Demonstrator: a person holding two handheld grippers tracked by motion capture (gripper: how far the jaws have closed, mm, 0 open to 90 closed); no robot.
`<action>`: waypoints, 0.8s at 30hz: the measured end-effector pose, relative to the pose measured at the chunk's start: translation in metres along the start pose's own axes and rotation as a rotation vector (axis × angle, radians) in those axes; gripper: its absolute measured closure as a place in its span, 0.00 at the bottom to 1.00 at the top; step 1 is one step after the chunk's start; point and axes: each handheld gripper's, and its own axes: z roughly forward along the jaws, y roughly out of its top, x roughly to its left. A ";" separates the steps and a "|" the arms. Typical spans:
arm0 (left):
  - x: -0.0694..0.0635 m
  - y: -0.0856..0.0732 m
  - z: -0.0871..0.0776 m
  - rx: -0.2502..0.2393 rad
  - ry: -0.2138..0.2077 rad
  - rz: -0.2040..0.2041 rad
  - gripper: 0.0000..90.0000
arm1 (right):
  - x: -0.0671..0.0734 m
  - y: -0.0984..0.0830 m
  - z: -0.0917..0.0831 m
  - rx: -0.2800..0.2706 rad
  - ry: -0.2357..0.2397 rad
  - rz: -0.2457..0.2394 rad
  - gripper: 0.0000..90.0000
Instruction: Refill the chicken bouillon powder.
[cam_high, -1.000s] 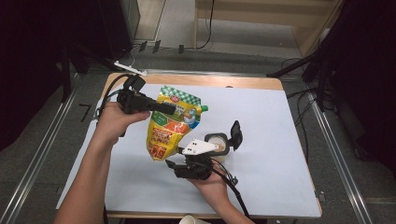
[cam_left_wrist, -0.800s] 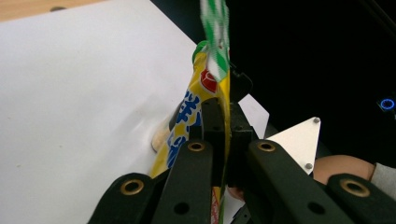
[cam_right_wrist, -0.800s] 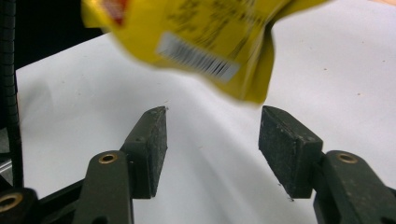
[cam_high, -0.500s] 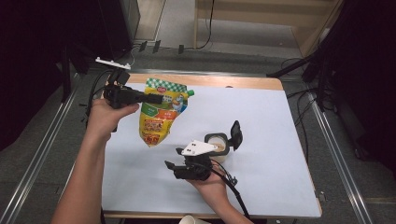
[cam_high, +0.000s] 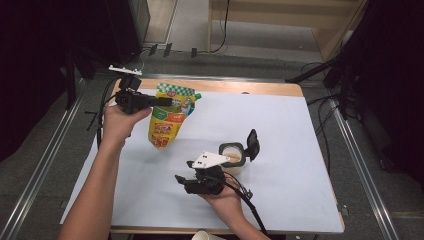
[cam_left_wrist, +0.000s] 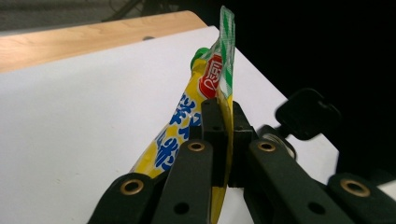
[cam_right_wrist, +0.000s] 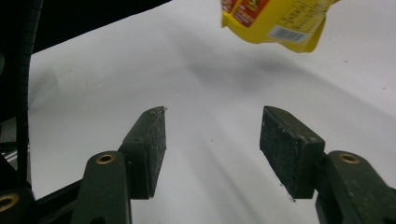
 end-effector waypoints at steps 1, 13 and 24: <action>0.002 -0.001 0.002 -0.003 0.012 0.006 1.00 | 0.000 0.000 0.000 0.001 0.001 0.001 0.47; 0.017 -0.009 0.007 0.012 0.043 -0.024 0.99 | 0.000 0.000 0.000 0.002 0.001 -0.001 0.47; 0.012 -0.008 0.006 0.024 0.049 0.004 0.89 | 0.000 0.000 0.000 0.003 0.001 -0.002 0.47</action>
